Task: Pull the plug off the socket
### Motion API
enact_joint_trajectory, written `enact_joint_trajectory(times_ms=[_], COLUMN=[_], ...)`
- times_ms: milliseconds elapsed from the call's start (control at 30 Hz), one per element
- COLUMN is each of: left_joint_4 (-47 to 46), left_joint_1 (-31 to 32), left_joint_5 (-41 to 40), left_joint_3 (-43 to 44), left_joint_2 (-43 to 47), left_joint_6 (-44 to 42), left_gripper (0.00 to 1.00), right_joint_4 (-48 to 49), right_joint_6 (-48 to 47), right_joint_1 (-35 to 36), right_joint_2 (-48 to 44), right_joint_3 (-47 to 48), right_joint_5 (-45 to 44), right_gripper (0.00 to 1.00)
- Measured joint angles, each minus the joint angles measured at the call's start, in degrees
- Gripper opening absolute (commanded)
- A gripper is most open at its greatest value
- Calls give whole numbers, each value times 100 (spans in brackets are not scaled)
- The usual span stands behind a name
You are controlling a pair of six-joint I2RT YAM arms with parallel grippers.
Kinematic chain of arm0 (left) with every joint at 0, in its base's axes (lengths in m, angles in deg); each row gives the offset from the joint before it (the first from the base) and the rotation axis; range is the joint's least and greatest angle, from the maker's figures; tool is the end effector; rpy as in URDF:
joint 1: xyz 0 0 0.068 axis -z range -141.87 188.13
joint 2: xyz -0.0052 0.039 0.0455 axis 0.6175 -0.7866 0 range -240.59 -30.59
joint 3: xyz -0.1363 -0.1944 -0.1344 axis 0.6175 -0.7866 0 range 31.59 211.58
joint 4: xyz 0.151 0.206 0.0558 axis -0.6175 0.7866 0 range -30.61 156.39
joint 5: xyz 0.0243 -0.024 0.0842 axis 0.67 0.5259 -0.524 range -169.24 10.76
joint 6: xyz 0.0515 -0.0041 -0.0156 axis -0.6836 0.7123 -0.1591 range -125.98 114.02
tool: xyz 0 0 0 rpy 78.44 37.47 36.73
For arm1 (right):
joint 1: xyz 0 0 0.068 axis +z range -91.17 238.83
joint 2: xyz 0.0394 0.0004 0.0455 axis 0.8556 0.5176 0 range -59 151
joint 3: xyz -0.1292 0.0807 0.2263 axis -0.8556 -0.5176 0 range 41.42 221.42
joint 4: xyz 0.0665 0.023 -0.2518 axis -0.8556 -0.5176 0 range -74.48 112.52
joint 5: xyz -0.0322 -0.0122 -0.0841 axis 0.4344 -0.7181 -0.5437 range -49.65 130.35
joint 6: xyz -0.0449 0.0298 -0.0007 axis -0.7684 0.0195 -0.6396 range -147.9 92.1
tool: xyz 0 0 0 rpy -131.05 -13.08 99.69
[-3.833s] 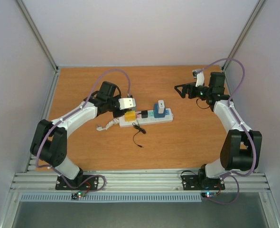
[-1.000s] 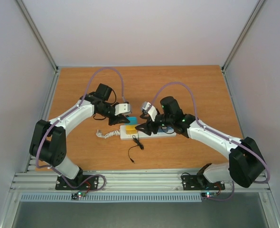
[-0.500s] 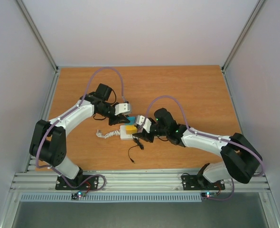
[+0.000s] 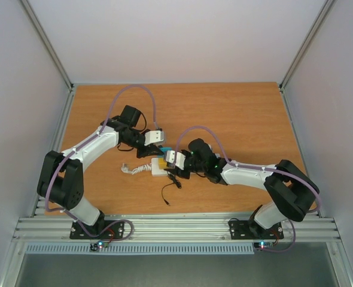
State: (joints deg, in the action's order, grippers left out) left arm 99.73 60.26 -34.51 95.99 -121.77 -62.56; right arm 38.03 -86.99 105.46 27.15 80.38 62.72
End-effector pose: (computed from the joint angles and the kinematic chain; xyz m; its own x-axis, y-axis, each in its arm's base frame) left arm 0.2774 -0.1399 0.2293 -0.0351 0.6545 -0.7553 0.9993 0.0161 -0.0325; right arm 0.1987 0.2302 0.1819 0.5824 -0.5389 -0.6086 -0.7690 -0.1224 -0.6274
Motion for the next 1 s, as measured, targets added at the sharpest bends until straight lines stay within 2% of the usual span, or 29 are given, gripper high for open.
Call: enact_joint_trajectory(times_ms=[567, 1000], left_joint_4=[46, 332], left_joint_1=[-11, -37], left_joint_5=[50, 236], left_joint_3=[0, 114], left_joint_2=[0, -103], left_joint_6=[-136, -35], left_gripper=[13, 4], right_joint_4=[225, 278], right_joint_6=[-264, -133], right_joint_1=[0, 0], right_joint_2=[127, 155], right_joint_3=[-157, -157], right_joint_5=[-223, -195], right_gripper=[40, 36])
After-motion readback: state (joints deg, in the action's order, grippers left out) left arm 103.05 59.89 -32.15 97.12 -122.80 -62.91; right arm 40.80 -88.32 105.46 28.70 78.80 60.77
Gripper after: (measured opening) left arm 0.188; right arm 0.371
